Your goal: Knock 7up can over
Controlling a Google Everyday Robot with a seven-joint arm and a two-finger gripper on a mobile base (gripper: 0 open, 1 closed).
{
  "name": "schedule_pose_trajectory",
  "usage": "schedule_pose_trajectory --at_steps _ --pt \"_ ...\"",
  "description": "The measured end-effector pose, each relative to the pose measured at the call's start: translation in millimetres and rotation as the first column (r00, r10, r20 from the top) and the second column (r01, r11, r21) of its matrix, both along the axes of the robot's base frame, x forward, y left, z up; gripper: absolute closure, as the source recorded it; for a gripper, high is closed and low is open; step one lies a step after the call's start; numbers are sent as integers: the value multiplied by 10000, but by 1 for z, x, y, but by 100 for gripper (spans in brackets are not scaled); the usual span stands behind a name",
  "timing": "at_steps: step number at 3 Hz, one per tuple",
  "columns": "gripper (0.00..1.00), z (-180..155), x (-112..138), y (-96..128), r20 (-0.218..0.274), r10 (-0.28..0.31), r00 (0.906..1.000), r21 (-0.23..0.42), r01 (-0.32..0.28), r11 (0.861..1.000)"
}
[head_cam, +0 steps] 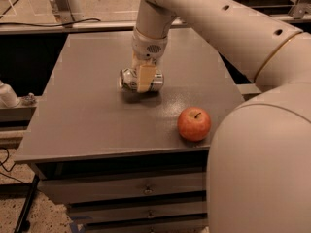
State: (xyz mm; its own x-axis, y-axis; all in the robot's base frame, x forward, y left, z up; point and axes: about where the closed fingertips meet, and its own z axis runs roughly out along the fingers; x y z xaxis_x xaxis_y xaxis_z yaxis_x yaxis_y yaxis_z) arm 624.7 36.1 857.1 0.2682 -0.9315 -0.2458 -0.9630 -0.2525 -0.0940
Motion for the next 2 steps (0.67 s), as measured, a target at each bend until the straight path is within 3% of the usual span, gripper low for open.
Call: schedule_pose_trajectory --at_steps 1,2 --pt "12 1 0 1 12 -55 10000 106 55 9999" --pt "0 0 -1 2 -10 -77 10000 171 78 9998"
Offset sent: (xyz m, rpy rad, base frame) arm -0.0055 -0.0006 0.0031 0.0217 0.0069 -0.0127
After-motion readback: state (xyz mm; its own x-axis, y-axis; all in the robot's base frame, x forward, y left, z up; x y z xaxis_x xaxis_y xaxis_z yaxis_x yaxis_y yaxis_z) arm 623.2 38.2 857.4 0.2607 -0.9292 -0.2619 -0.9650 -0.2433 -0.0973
